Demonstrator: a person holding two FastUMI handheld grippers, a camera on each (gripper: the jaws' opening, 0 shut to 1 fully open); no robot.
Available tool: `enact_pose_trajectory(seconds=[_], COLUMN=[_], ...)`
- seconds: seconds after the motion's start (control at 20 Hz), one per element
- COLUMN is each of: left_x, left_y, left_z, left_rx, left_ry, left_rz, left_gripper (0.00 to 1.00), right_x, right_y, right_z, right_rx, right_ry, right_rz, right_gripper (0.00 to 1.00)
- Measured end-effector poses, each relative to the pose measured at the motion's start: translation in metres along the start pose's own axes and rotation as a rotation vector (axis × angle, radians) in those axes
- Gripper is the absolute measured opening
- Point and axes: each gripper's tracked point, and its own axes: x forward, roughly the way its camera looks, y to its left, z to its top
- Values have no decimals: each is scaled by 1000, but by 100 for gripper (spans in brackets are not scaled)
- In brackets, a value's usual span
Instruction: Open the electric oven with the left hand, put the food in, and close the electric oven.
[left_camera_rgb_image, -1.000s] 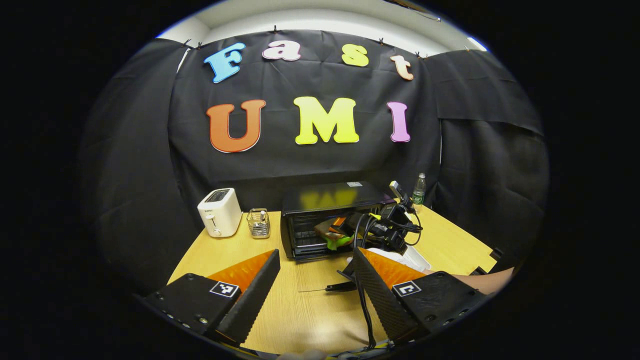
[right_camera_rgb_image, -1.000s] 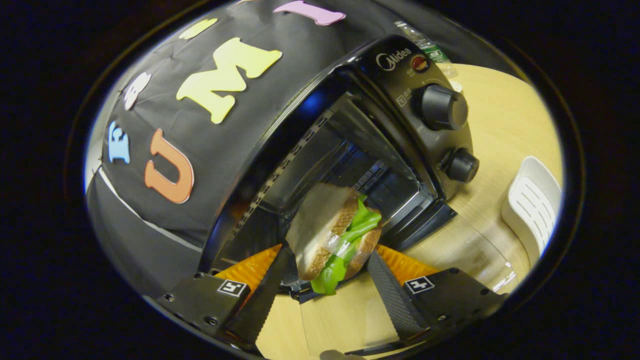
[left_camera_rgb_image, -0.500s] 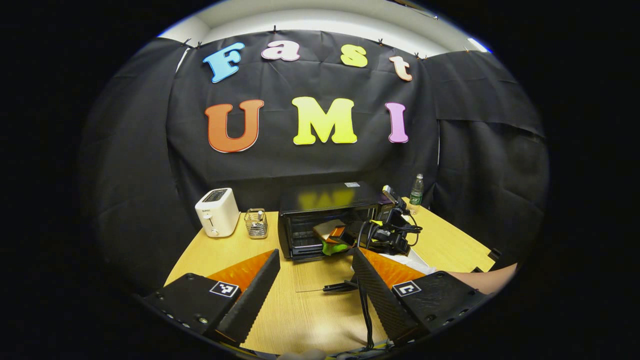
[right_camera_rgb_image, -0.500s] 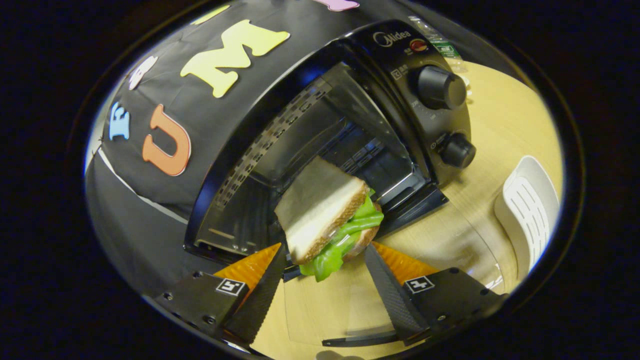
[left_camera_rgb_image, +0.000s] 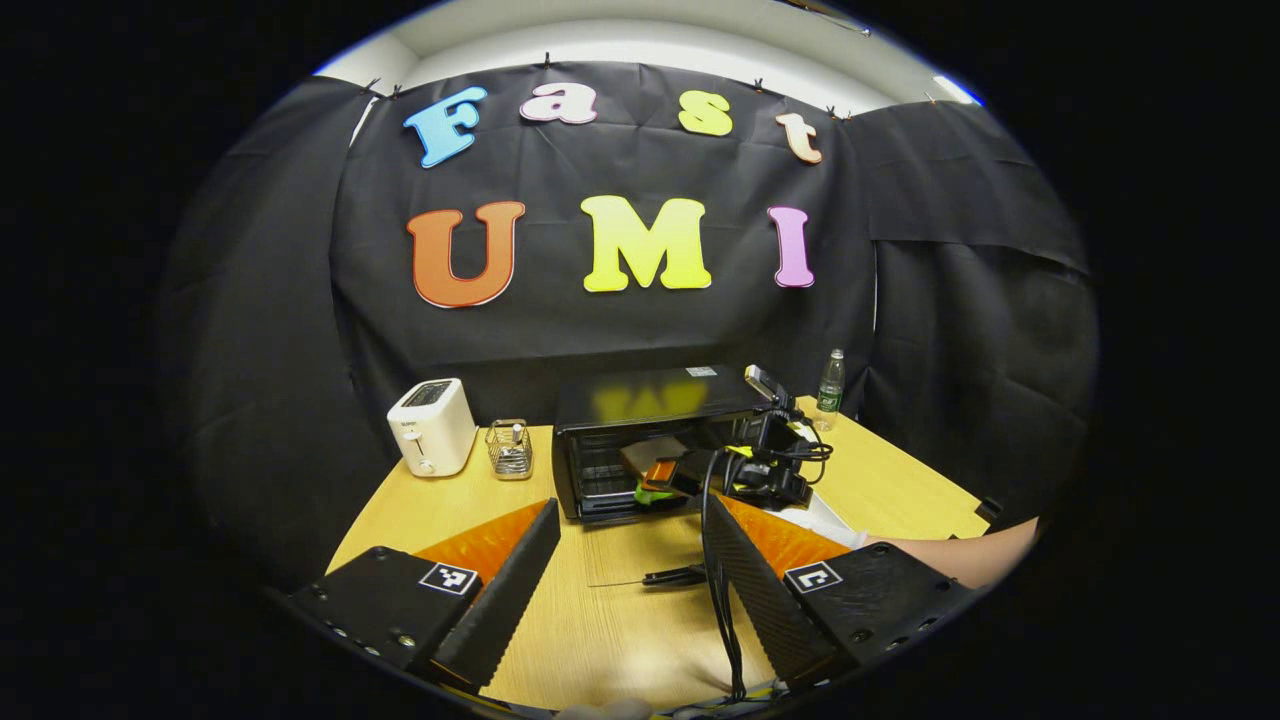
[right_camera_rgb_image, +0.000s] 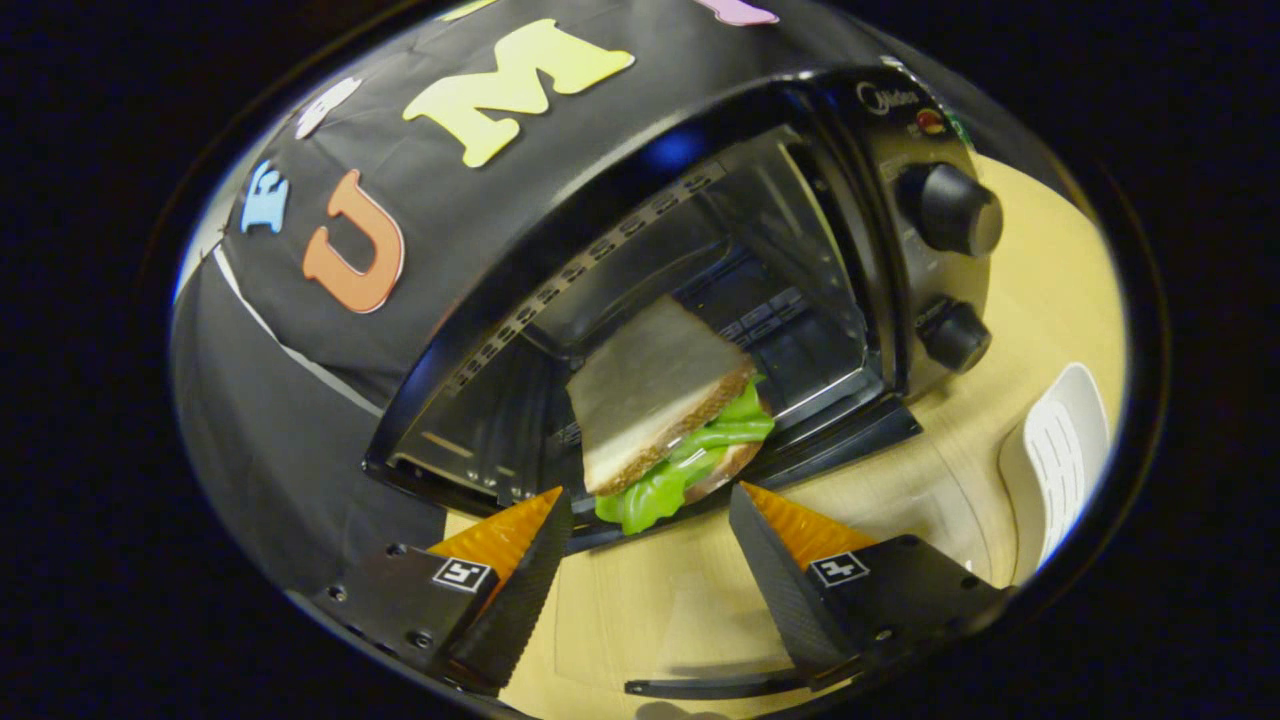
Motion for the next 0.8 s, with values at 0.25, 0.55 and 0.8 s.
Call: enact_pose_trajectory(seconds=[0.25,0.55,0.8], left_x=[0,-1,4], left_y=[3,9,10], left_z=[2,3,-4], left_rx=[5,23,38], left_ry=[-13,-39,-46], left_rz=[15,48,79], left_gripper=[96,96,96], right_x=[-43,-138,-240], right_y=[-8,-9,-7], right_z=[24,94,161], right_rx=[-56,-240,-410], right_ry=[-90,-284,-494], right_rz=[-26,-63,-102], right_gripper=[100,100,94])
